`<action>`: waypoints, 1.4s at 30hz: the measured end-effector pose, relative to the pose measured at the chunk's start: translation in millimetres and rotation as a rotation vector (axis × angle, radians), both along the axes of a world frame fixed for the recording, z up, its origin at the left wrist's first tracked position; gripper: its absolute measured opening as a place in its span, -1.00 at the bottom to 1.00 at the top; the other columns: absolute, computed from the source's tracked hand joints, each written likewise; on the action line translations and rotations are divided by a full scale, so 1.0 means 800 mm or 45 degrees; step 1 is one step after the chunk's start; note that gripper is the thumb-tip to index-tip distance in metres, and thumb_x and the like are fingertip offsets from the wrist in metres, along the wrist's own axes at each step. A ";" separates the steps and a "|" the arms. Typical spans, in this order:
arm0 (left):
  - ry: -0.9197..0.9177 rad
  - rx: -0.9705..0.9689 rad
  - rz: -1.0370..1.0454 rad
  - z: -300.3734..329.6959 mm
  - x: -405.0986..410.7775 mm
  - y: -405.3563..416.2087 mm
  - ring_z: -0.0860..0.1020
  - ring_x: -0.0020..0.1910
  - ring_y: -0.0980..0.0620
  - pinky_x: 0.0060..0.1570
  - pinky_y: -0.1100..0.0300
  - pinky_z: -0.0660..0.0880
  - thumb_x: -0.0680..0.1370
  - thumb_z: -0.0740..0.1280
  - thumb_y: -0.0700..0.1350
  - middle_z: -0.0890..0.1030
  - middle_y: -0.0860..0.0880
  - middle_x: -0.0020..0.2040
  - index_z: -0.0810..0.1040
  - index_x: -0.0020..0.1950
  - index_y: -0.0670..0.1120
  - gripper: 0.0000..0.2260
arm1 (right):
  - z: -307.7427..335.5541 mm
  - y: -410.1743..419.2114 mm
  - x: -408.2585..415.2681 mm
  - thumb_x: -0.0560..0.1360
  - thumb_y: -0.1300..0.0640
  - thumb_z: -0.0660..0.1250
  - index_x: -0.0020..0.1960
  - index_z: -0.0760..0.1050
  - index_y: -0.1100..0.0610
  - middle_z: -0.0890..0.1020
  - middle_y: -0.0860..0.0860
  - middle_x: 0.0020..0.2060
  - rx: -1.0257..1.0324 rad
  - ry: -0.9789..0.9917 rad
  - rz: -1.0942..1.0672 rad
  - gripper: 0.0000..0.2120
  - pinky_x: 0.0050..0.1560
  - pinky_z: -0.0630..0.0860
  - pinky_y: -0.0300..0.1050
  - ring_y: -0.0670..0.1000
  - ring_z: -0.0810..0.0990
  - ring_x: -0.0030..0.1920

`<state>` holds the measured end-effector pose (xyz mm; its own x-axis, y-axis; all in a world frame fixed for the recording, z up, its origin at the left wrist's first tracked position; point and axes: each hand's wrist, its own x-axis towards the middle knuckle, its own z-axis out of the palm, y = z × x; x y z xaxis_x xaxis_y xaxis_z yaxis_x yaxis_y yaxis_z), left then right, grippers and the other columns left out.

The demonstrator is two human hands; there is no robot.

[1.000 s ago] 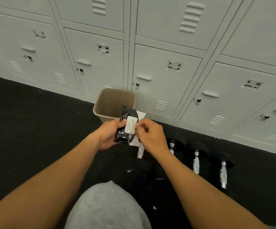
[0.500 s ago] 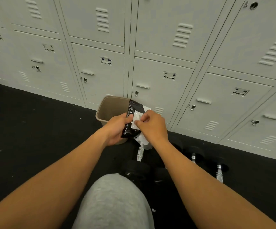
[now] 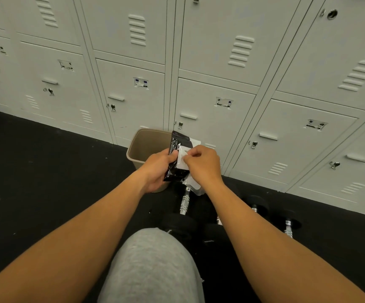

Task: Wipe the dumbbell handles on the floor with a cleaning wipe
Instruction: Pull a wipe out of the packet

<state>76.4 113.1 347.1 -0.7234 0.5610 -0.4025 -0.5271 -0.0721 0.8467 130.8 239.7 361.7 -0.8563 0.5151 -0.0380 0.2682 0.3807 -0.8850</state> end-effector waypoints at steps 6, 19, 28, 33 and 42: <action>-0.018 0.029 0.069 -0.001 0.001 0.004 0.69 -0.05 -0.10 -0.13 0.02 0.61 0.70 0.13 -0.12 0.69 -0.17 0.07 0.51 0.33 -0.10 -0.73 | 0.003 0.003 -0.004 0.47 0.21 0.42 -0.12 0.61 0.06 0.64 -0.07 -0.18 -0.179 0.095 -0.054 -0.94 -0.03 0.58 -0.12 -0.07 0.62 -0.11; 0.222 -0.077 -0.185 -0.014 0.005 0.004 0.64 0.06 -0.10 -0.03 0.08 0.60 0.43 0.22 -0.58 0.64 -0.15 0.10 0.42 0.40 0.03 -0.32 | 0.001 0.012 -0.020 0.39 0.22 0.39 -0.21 0.58 0.05 0.66 0.03 -0.20 -0.169 -0.120 -0.107 -0.92 -0.04 0.64 0.12 0.11 0.66 -0.12; 0.283 -0.103 -0.102 -0.012 0.004 0.012 0.59 0.21 -0.17 0.08 -0.01 0.60 0.40 0.19 -0.62 0.60 -0.19 0.21 0.39 0.42 0.00 -0.27 | 0.029 0.019 -0.033 0.40 0.22 0.43 -0.26 0.57 0.04 0.67 -0.02 -0.25 -0.090 0.065 -0.079 -0.88 -0.09 0.63 0.04 0.05 0.67 -0.20; 0.260 -0.077 -0.102 -0.003 0.007 0.014 0.62 0.16 -0.12 -0.03 0.12 0.63 0.44 0.15 -0.62 0.63 -0.15 0.19 0.40 0.41 0.01 -0.30 | 0.035 0.022 -0.037 0.39 0.18 0.42 -0.29 0.56 -0.01 0.68 -0.02 -0.24 -0.107 0.081 -0.070 -0.86 -0.05 0.64 0.13 0.07 0.69 -0.15; 0.193 -0.076 -0.114 -0.007 0.009 0.017 0.59 0.22 -0.16 0.15 -0.02 0.59 0.45 0.13 -0.62 0.61 -0.15 0.23 0.39 0.43 0.02 -0.29 | 0.035 0.024 -0.033 0.39 0.18 0.41 -0.27 0.55 -0.02 0.68 -0.01 -0.25 -0.131 0.146 -0.062 -0.88 -0.05 0.64 0.16 0.08 0.68 -0.16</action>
